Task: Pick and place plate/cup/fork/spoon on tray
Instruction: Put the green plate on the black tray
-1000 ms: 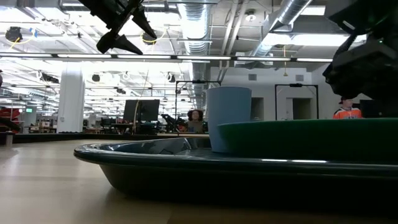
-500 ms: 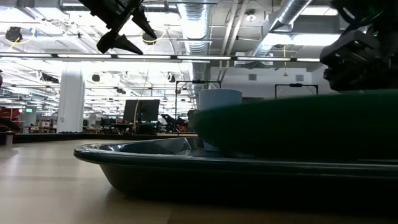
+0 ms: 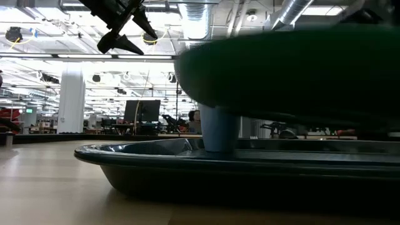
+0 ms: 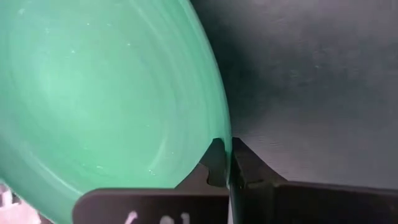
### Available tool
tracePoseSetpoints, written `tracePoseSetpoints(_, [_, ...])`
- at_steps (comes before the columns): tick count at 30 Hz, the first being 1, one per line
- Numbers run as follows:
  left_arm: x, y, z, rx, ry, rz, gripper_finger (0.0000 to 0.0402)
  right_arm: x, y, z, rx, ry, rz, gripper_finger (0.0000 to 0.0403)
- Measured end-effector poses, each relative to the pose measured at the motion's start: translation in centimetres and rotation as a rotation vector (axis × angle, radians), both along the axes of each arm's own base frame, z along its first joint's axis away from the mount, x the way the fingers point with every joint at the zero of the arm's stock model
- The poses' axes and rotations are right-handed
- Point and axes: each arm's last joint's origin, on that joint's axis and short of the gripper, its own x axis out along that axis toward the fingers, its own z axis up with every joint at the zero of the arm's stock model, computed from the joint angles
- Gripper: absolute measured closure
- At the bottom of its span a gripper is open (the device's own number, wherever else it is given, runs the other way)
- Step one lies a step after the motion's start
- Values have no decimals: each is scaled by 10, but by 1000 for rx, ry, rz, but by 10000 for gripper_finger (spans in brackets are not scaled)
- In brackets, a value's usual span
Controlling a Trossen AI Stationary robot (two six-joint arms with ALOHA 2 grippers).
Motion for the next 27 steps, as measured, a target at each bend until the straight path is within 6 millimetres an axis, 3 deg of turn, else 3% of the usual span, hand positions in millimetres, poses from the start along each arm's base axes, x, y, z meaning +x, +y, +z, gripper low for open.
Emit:
tracePoseSetpoints(7, [0,0,0,0,-2,0,117,14,13,5,-56,67,58,401])
tracePoseSetpoints(13, [0,0,0,0,-2,0,117,31,20,-5,-72,84,85,402])
tracePoseSetpoints(27, [0,0,0,-1,-2,0,117,49,-10,-8,-119,93,113,399])
